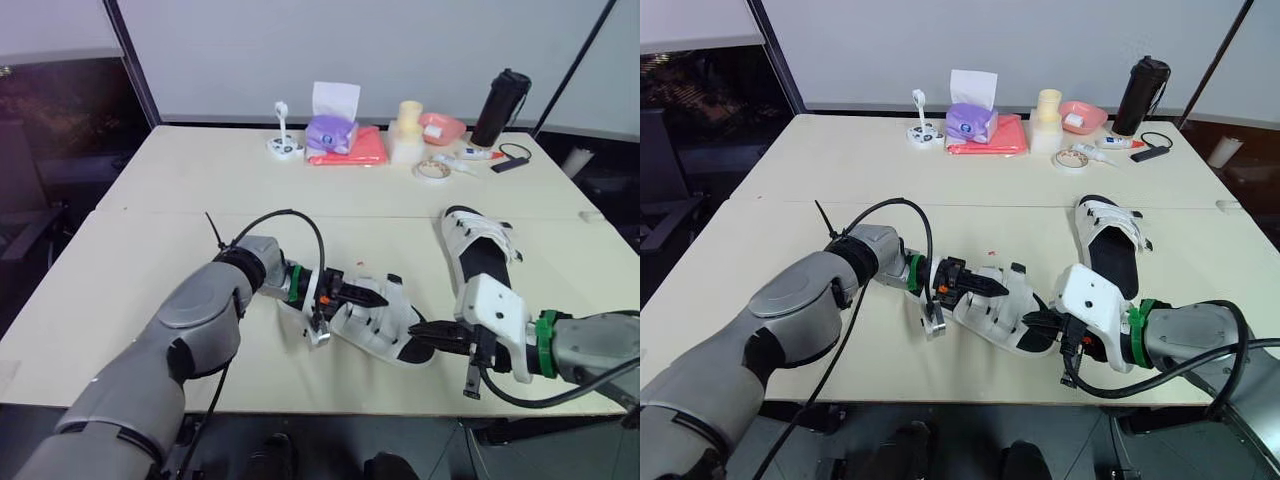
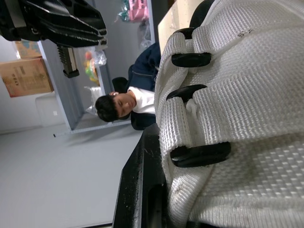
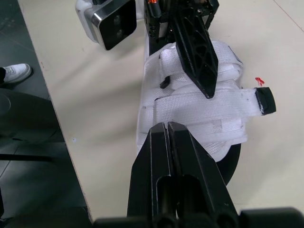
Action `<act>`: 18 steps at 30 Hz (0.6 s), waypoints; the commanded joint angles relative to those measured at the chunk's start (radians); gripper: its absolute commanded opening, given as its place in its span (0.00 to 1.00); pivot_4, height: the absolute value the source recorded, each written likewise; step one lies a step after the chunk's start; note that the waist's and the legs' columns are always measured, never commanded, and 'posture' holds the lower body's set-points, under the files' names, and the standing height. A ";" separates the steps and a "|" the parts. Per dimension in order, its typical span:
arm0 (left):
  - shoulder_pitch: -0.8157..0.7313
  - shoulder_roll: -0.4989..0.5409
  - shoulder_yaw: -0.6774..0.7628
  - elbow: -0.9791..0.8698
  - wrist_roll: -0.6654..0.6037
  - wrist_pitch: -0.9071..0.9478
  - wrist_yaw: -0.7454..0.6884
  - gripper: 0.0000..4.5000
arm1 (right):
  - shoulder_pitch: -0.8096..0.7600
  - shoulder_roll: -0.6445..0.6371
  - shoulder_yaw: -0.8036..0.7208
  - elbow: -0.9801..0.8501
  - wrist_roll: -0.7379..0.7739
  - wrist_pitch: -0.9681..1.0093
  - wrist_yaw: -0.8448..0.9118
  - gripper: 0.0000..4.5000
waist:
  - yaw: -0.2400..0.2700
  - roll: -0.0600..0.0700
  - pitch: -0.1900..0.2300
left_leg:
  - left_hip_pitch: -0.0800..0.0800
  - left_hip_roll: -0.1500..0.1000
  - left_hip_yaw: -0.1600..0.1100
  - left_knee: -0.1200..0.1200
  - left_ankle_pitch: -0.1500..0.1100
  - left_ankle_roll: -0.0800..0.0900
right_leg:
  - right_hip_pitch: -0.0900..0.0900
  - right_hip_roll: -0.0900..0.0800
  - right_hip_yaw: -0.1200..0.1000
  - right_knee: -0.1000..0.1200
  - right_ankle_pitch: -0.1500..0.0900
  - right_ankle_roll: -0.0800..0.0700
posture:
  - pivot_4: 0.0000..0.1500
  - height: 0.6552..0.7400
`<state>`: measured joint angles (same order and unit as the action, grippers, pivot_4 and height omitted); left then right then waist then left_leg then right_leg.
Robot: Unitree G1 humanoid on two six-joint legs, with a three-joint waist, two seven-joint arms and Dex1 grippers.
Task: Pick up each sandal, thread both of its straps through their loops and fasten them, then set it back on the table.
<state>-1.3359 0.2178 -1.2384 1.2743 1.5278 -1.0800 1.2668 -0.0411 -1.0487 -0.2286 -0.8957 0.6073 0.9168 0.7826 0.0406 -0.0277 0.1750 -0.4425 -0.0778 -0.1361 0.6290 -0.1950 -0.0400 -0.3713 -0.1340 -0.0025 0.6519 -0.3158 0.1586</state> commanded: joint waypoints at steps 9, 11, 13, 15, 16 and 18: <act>0.108 -0.027 0.653 0.122 -0.749 0.360 -1.022 0.00 | -0.015 -0.012 0.035 0.021 -0.044 -0.068 0.007 0.00 | -0.014 0.001 0.000 | 0.000 0.000 0.000 -0.001 0.000 0.000 | -0.002 0.000 0.000 0.002 0.001 -0.001 | 1.00 1.00; 0.123 -0.054 0.760 0.104 -0.865 0.456 -1.160 0.00 | -0.028 -0.010 0.055 0.034 -0.056 -0.083 0.010 0.00 | -0.029 0.001 0.000 | 0.000 0.000 0.000 0.000 0.000 0.000 | -0.002 0.000 0.000 0.002 0.001 -0.001 | 1.00 1.00; 0.124 -0.088 0.851 0.093 -0.962 0.585 -1.263 0.00 | -0.044 -0.009 0.082 0.051 -0.073 -0.098 0.011 0.00 | -0.037 0.001 -0.001 | 0.000 0.000 -0.001 -0.001 0.000 0.001 | -0.002 0.000 0.000 0.003 0.001 -0.001 | 1.00 1.00; 0.120 -0.112 0.909 0.080 -1.013 0.690 -1.290 0.00 | -0.056 -0.006 0.102 0.061 -0.084 -0.109 0.011 0.00 | -0.038 0.002 -0.001 | 0.000 0.000 -0.001 -0.001 0.000 0.001 | -0.002 0.000 0.000 0.003 0.000 -0.001 | 1.00 1.00; 0.117 -0.122 0.926 0.073 -1.027 0.734 -1.288 0.00 | -0.061 -0.005 0.110 0.064 -0.087 -0.112 0.011 0.00 | -0.038 0.002 -0.001 | 0.000 0.000 -0.001 -0.001 0.000 0.001 | -0.002 0.000 0.000 0.003 0.000 -0.001 | 1.00 1.00; 0.109 -0.142 0.943 0.061 -1.040 0.814 -1.270 0.00 | -0.071 -0.002 0.122 0.069 -0.093 -0.117 0.010 0.00 | -0.031 0.002 -0.001 | 0.000 -0.001 -0.002 0.000 0.000 0.001 | -0.001 0.000 0.000 0.003 0.000 0.000 | 1.00 1.00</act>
<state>-1.2259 0.1040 -0.3166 1.3453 0.5195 -0.3258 0.0017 -0.0998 -1.0477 -0.1043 -0.8181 0.5228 0.8208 0.7922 0.0094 -0.0252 0.1738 -0.4422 -0.0790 -0.1383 0.6295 -0.1951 -0.0392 -0.3719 -0.1340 -0.0027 0.6552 -0.3155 0.1582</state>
